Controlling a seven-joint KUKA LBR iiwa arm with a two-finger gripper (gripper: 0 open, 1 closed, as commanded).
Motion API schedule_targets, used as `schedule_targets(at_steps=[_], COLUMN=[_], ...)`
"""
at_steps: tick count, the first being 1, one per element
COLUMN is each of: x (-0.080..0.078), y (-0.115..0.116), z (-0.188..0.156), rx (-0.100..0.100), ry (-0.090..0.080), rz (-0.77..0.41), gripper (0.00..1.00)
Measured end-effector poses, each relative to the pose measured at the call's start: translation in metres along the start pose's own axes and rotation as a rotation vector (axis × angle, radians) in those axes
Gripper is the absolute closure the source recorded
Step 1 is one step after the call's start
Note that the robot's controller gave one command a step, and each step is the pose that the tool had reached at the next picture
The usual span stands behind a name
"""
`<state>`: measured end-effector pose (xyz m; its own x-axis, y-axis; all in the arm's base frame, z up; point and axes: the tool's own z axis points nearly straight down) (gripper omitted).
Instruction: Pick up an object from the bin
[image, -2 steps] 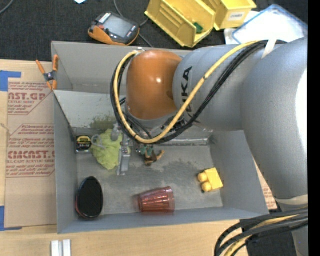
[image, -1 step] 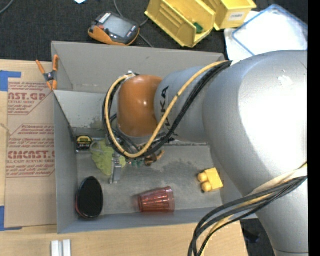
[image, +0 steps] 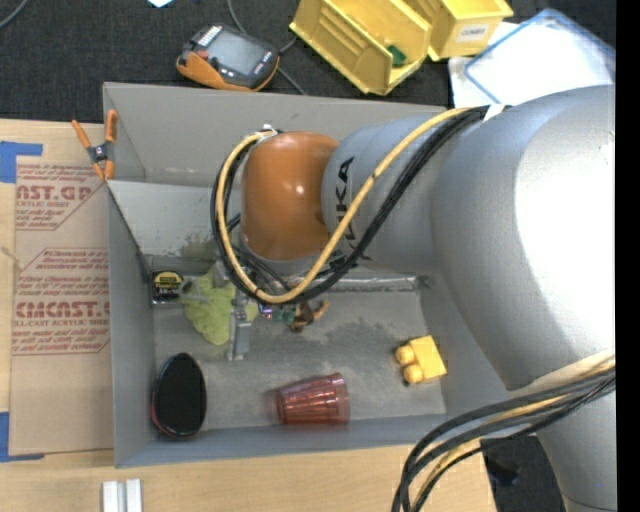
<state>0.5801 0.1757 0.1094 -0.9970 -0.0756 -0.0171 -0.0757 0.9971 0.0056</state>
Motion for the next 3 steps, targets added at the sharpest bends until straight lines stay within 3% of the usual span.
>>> schedule_targets(at_steps=[1,2,3], x=[-0.002,-0.013,-0.015], y=[0.003,-0.002,-0.002], z=[0.007,0.034,0.034], rx=[-0.001,-0.004,-0.003], ry=[-0.009,-0.021,-0.024], rz=[-0.060,-0.190,-0.250], gripper=[0.00,0.00,1.00])
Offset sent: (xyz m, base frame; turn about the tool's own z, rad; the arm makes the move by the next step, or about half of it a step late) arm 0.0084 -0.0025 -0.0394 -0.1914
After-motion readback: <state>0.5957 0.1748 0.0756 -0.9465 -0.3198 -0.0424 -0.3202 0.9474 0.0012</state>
